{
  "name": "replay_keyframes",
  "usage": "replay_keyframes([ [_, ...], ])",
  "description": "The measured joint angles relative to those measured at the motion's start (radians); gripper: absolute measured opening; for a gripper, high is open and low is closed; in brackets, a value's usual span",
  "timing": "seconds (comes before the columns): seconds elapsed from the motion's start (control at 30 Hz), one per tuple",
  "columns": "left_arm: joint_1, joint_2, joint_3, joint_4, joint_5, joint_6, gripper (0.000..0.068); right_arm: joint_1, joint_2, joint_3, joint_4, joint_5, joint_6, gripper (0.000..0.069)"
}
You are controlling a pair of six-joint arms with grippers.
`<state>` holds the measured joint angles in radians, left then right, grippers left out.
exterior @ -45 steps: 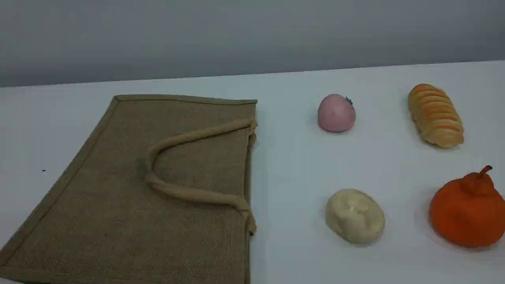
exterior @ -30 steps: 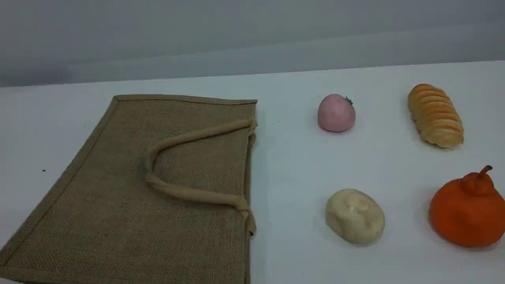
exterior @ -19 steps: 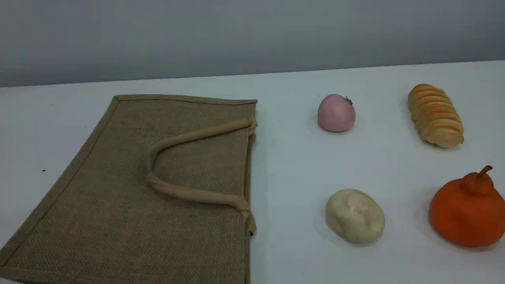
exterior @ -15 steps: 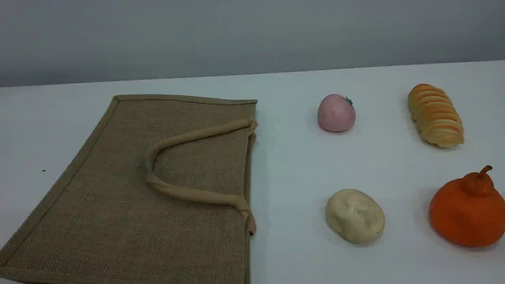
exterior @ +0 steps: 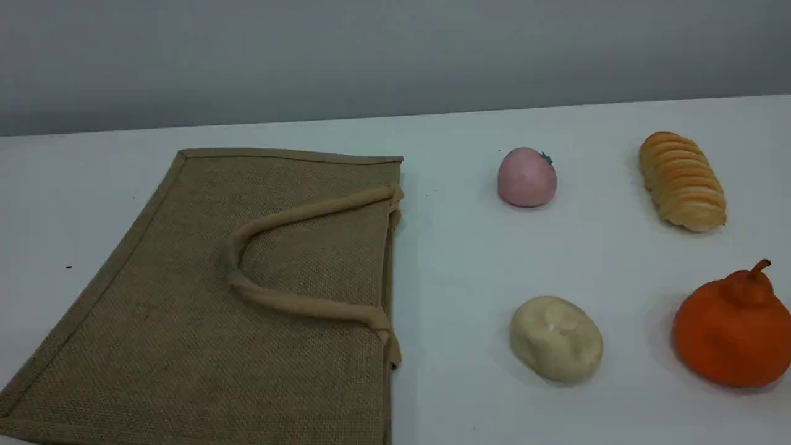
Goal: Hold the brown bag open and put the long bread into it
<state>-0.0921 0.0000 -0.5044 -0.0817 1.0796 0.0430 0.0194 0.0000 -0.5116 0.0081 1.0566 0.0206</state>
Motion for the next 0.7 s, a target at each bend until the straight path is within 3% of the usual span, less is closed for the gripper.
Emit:
replay_keyframes([
  [0.17, 0.000, 0.050, -0.047, -0.005, -0.040, 0.001, 0.0451, 0.000, 0.004, -0.008, 0.076, -0.023, -0.021, 0.0351],
  [0.33, 0.000, 0.227, -0.118, -0.082, -0.054, -0.001, 0.0451, 0.000, 0.139, -0.027, 0.211, -0.124, -0.078, 0.0351],
  [0.7, 0.000, 0.744, -0.203, -0.109, -0.344, -0.063, 0.0451, 0.000, 0.633, -0.027, 0.522, -0.475, -0.309, 0.0351],
])
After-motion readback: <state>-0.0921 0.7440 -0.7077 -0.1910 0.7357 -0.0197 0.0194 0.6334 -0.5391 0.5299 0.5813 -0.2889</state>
